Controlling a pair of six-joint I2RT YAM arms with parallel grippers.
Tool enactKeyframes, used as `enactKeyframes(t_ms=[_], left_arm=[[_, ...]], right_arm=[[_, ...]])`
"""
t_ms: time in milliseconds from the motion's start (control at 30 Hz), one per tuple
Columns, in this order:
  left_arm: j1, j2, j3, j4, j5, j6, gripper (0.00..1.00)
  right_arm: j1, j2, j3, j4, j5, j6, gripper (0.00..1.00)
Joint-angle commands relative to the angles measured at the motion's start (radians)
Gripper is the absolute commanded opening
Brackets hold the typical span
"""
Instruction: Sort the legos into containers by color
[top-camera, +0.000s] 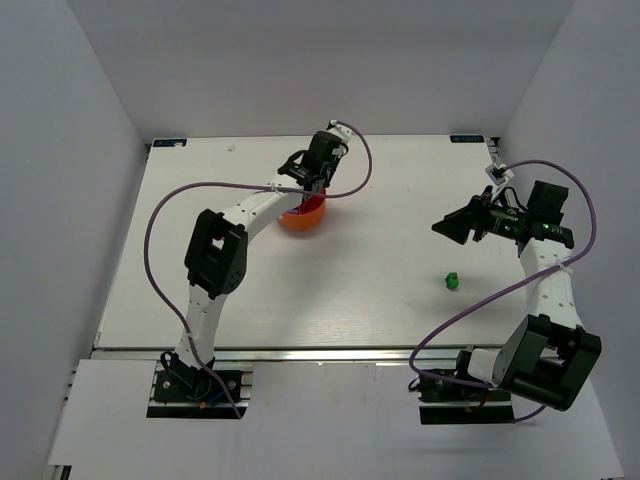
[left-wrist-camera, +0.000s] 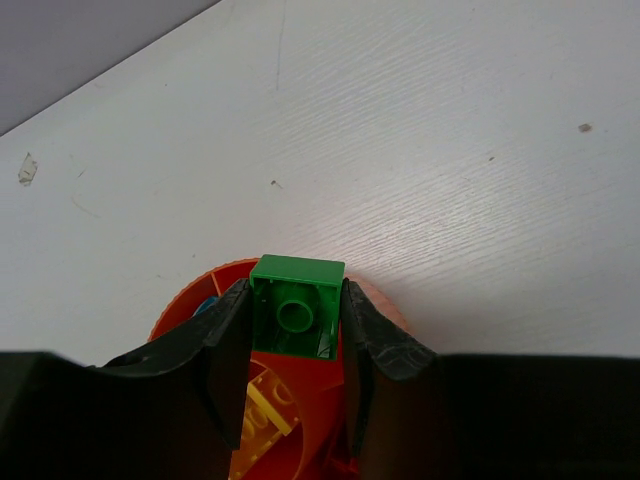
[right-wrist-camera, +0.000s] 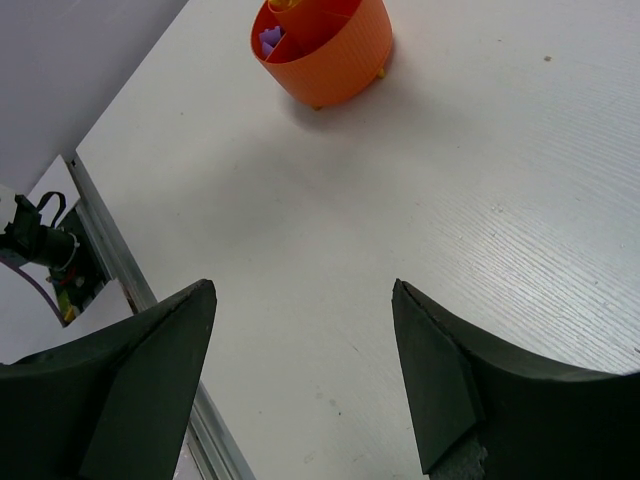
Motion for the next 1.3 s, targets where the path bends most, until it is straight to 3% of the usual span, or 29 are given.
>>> enactKeyframes(t_ms=[0,333,767,1033,1067,1133,1200,1233,1267], left_arm=[[0.013,-0.020,0.006,-0.006,-0.022,0.016,0.15],[0.022,0.006,0.019,-0.038,-0.019,0.019,0.27],[0.022,-0.002,0.021,-0.049,-0.017,0.021,0.63],[0.022,-0.019,0.078,-0.058,0.004,0.016,0.66],[0.022,-0.043,0.084,-0.046,0.015,0.012,0.64],[0.022,-0.086,0.079,-0.031,0.068,-0.019,0.49],[0.022,-0.179,0.050,-0.005,0.110,-0.076,0.22],[0.022,-0.221,-0.021,0.009,0.174,-0.096,0.00],[0.022,-0.324,-0.081,0.049,0.217,-0.140,0.00]], right_arm=[[-0.001,0.007,-0.005,0.008,-0.027,-0.013,0.76],[-0.003,0.008,-0.006,0.006,-0.029,-0.013,0.76],[-0.001,0.010,-0.005,0.003,-0.029,-0.013,0.76],[-0.001,0.008,-0.006,-0.015,-0.046,-0.068,0.78],[0.002,0.004,-0.003,-0.030,-0.031,-0.089,0.76],[0.011,-0.002,-0.002,-0.061,-0.002,-0.213,0.69],[0.017,-0.007,0.009,-0.112,0.102,-0.324,0.47],[0.021,-0.006,0.011,-0.121,0.156,-0.399,0.41],[0.035,0.004,0.015,-0.130,0.295,-0.425,0.31]])
